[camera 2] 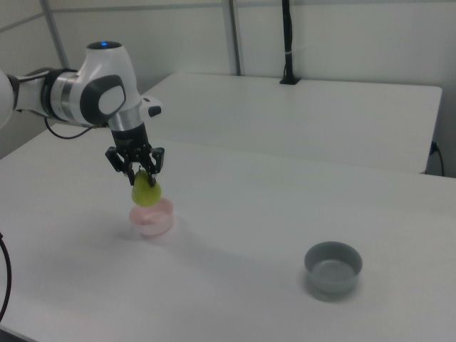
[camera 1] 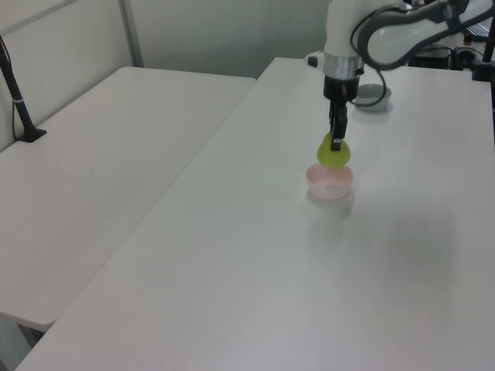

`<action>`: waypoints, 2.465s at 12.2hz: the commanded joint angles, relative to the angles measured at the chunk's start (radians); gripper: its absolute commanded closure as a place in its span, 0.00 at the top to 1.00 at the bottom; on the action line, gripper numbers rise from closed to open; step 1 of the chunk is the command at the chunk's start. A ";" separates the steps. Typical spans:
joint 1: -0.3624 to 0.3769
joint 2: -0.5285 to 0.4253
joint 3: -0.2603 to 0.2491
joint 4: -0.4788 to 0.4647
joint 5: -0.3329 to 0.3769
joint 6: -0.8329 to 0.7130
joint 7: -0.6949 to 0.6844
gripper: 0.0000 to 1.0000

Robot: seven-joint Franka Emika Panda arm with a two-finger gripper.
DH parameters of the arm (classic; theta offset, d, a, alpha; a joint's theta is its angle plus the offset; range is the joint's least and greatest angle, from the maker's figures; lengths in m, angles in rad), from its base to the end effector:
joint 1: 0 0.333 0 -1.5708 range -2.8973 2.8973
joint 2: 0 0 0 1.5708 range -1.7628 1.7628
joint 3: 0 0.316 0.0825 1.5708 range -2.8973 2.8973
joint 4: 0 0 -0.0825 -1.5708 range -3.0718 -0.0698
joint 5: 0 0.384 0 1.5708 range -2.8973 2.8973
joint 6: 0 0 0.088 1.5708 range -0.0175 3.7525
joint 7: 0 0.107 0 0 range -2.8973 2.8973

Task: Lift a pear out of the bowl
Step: 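Lift the pear up out of the pink bowl, then carry the held pear toward the grey bowl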

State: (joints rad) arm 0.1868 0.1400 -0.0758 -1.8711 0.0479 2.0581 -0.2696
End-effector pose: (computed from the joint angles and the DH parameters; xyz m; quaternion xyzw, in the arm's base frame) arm 0.5971 0.0707 0.4429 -0.9834 -0.1790 -0.0249 0.0142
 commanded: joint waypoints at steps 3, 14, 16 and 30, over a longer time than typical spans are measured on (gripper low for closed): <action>-0.053 -0.108 -0.001 0.118 -0.002 -0.268 0.055 0.00; -0.150 -0.175 -0.009 0.175 0.001 -0.411 0.002 0.00; -0.191 -0.175 -0.013 0.176 -0.002 -0.385 -0.078 0.00; -0.294 0.041 -0.183 0.167 0.051 -0.096 -0.257 0.00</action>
State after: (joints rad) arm -0.1156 0.1323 -0.2414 -1.7018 0.0462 1.9028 -0.5157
